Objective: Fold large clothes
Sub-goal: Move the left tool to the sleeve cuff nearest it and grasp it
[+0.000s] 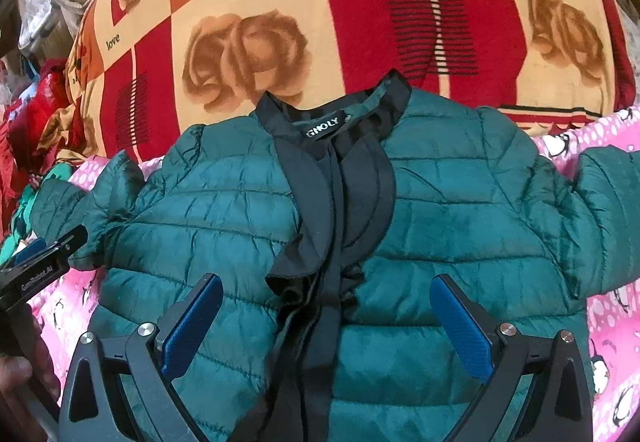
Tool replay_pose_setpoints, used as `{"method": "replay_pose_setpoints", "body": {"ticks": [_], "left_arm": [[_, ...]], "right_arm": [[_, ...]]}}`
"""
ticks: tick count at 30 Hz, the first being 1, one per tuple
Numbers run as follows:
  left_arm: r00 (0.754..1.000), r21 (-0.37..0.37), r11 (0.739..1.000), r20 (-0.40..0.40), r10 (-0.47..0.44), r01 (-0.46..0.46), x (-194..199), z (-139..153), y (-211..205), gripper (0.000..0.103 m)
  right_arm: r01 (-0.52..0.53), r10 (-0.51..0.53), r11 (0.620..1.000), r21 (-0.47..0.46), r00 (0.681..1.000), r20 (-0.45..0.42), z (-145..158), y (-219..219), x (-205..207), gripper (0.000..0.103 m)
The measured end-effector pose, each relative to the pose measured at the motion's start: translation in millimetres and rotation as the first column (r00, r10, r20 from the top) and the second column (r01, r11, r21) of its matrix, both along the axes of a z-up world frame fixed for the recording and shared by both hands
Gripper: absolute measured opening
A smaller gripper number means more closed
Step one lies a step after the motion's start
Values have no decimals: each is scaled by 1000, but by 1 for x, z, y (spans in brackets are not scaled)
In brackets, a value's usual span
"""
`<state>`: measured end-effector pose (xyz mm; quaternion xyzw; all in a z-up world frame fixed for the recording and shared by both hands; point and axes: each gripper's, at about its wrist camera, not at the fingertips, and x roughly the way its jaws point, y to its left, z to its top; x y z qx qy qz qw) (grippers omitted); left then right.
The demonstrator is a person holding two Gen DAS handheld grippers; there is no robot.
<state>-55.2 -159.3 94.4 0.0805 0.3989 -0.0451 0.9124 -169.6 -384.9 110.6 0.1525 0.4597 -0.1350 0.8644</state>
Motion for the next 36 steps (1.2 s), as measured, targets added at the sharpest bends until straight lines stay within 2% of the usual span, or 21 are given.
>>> {"method": "replay_pose_setpoints", "body": {"ticks": [11,23,30,36], "left_arm": [[999,6,999,-2,50,-50,26,-13,27,102],[992,6,992,8,127,-127,47,-17,73,102],[975,-24,975,8,223,-223,67,-11,119,102],[946,-42,945,-6,324,-324,90,-11,166,102]], "right_arm": [[-46,46,999,-7,999,-18,-14,18,24,103],[-65,66,998,7,997,-30,-22,26,30,103],[-81,81,997,14,996,-26,-20,32,31,103],[-93,93,996,12,995,-31,-20,37,31,103]]}}
